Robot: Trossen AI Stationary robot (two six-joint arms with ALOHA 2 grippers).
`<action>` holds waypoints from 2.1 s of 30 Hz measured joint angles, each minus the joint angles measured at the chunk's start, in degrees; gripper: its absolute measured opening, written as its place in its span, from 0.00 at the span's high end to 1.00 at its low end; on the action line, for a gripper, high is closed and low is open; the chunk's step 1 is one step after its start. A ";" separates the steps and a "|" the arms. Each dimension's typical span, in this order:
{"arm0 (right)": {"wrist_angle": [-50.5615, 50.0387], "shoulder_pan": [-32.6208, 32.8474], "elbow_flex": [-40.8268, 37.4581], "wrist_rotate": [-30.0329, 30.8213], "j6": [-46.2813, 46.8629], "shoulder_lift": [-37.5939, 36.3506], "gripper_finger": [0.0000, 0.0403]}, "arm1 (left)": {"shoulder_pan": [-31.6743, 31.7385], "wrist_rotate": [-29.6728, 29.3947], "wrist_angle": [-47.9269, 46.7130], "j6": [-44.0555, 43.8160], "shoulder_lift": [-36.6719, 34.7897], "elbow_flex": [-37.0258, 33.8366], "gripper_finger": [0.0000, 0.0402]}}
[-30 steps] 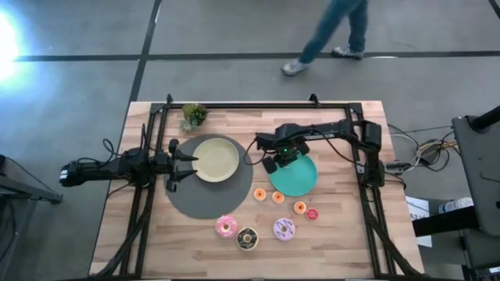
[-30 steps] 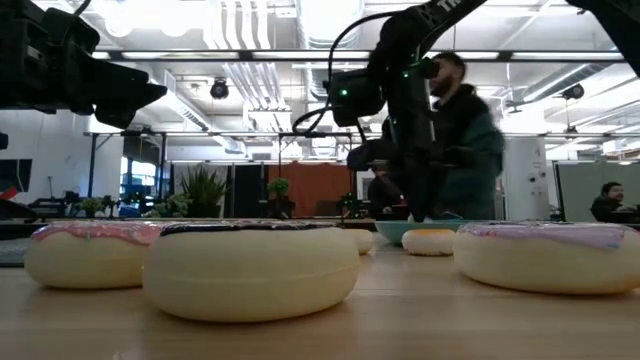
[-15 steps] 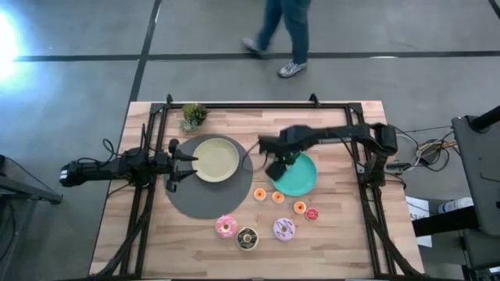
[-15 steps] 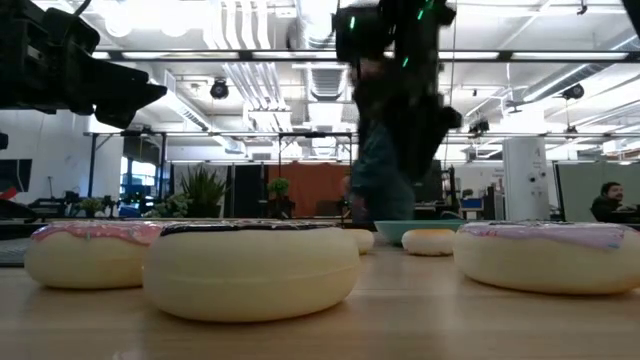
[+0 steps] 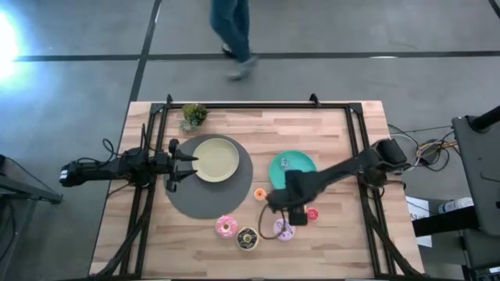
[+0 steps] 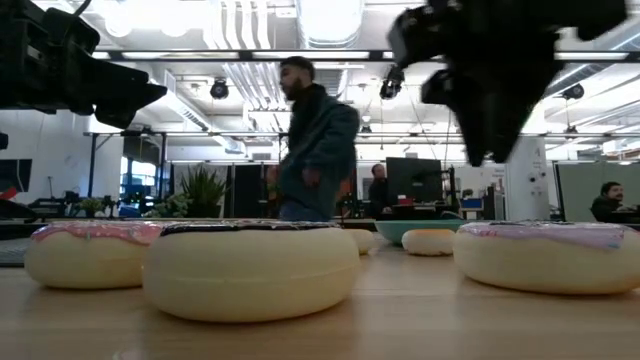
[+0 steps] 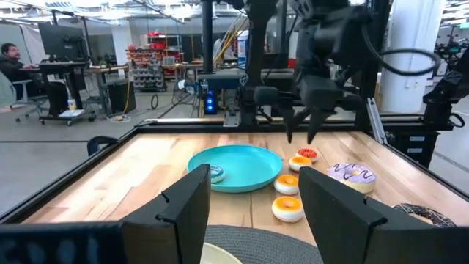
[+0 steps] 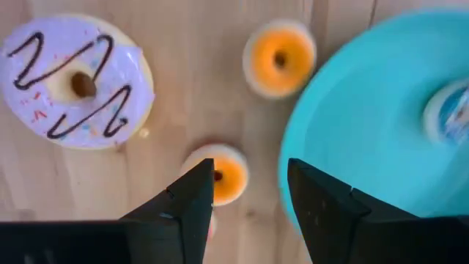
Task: Pick & Place donuts
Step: Put the small orange donut on the light blue plate
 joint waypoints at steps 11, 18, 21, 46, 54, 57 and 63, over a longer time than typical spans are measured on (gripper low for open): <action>0.85 13.55 -10.10 2.64 19.42 -7.03 0.58 | 0.01 0.00 0.00 0.01 -0.01 0.00 0.54; 4.62 17.01 -15.30 1.49 19.60 -7.11 0.54 | 0.00 0.00 0.00 0.00 -0.01 -0.02 0.54; 6.97 18.30 -16.50 1.33 19.43 -7.15 0.52 | 0.00 0.00 0.00 0.00 0.00 0.00 0.54; 18.00 21.00 -23.80 6.05 19.82 -7.09 0.50 | 0.00 -0.01 0.00 -0.01 -0.02 -0.02 0.54; 22.61 20.65 -26.47 3.89 19.98 -7.09 0.55 | 0.01 0.00 0.00 0.00 -0.01 -0.01 0.54; 23.26 19.93 -27.30 3.39 21.80 -7.11 0.62 | 0.02 -0.02 0.00 0.01 0.00 -0.02 0.54; 22.82 18.59 -27.46 3.46 22.71 -7.11 0.80 | 0.01 0.00 0.00 0.00 -0.01 -0.01 0.54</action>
